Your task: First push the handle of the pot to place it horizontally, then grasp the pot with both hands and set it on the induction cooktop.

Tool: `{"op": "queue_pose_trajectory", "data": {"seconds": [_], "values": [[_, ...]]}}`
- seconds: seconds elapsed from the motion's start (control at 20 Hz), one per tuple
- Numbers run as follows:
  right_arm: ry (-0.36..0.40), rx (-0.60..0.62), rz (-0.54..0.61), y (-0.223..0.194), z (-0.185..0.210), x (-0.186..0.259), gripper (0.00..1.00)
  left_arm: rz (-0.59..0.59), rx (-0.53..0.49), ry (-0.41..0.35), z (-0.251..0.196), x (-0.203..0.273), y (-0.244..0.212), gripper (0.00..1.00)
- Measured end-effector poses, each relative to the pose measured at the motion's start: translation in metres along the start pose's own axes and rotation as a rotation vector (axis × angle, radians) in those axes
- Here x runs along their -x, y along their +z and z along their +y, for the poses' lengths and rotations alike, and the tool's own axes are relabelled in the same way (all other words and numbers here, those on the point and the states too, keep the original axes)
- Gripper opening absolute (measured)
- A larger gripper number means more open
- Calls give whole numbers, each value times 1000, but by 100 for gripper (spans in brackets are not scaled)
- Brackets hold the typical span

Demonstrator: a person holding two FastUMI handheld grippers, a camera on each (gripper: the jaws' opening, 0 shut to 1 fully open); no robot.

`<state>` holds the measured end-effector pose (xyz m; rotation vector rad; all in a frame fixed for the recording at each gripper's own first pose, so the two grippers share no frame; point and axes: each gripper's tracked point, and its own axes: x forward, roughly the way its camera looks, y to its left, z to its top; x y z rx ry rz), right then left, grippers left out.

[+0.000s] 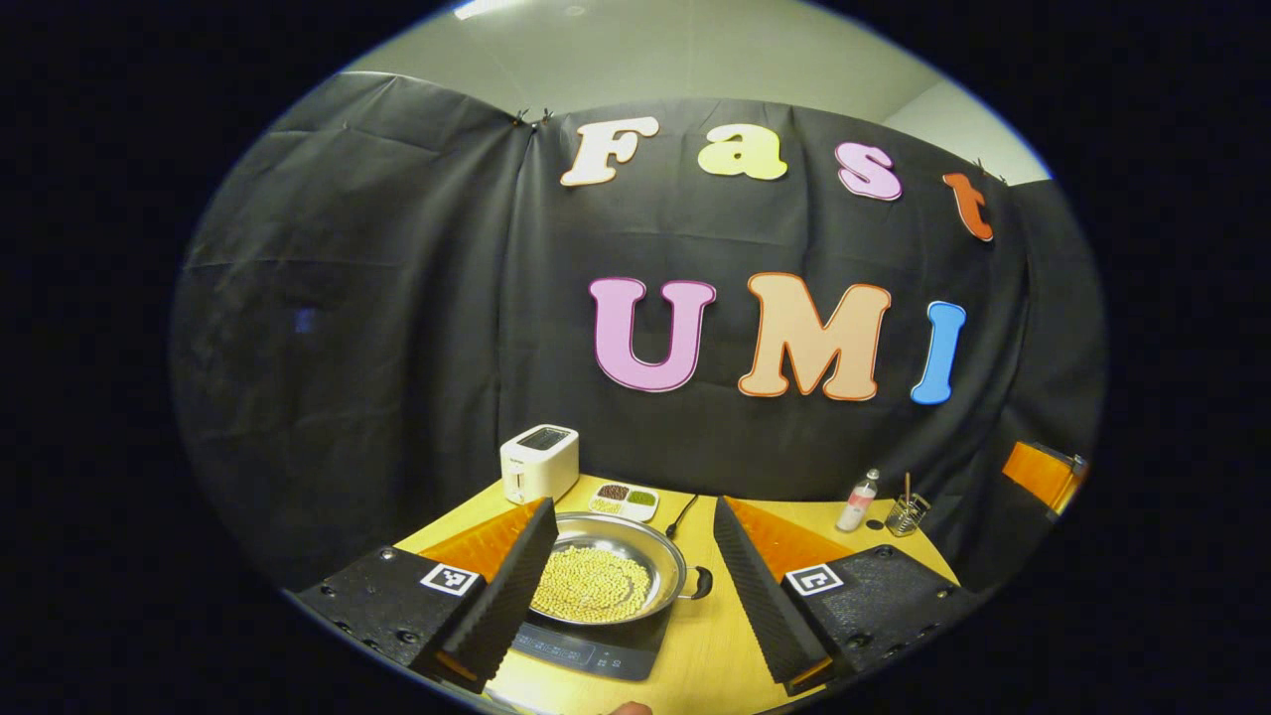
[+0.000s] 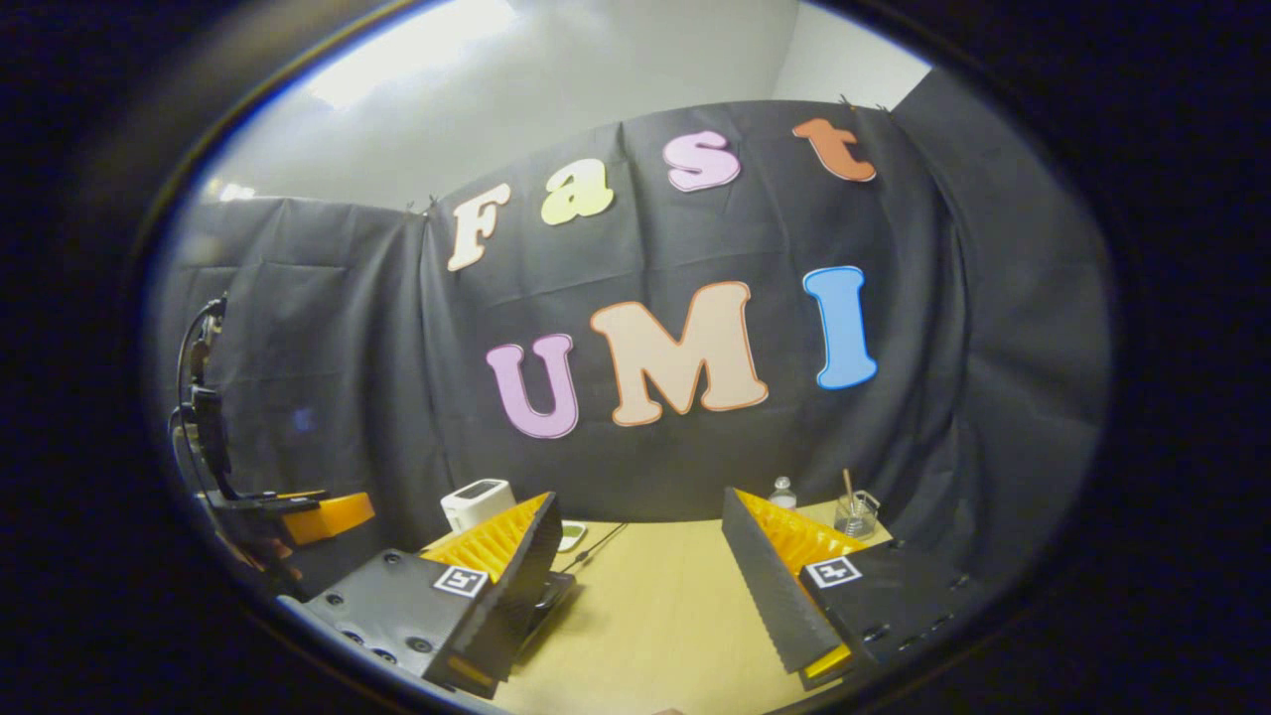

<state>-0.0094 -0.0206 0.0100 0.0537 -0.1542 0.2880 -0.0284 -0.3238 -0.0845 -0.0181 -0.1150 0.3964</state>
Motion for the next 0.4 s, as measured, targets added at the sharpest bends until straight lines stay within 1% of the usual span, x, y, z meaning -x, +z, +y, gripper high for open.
{"op": "queue_pose_trajectory", "data": {"seconds": [0.2, 0.25, 0.3, 0.35, 0.4], "values": [[26, 28, -30, 9, 2, 19, 91, -62, -63, 11, -13, 23, 14, 96], [37, 34, -34, 10, 4, 23, 91, -72, -68, 11, -16, 27, 17, 94], [43, 42, -37, 9, 6, 25, 91, -77, -71, 9, -20, 32, 17, 96], [48, 49, -41, 10, 7, 29, 91, -79, -75, 13, -21, 36, 18, 94], [54, 55, -44, 10, 9, 31, 91, -92, -85, 26, -20, 40, 19, 96]]}}
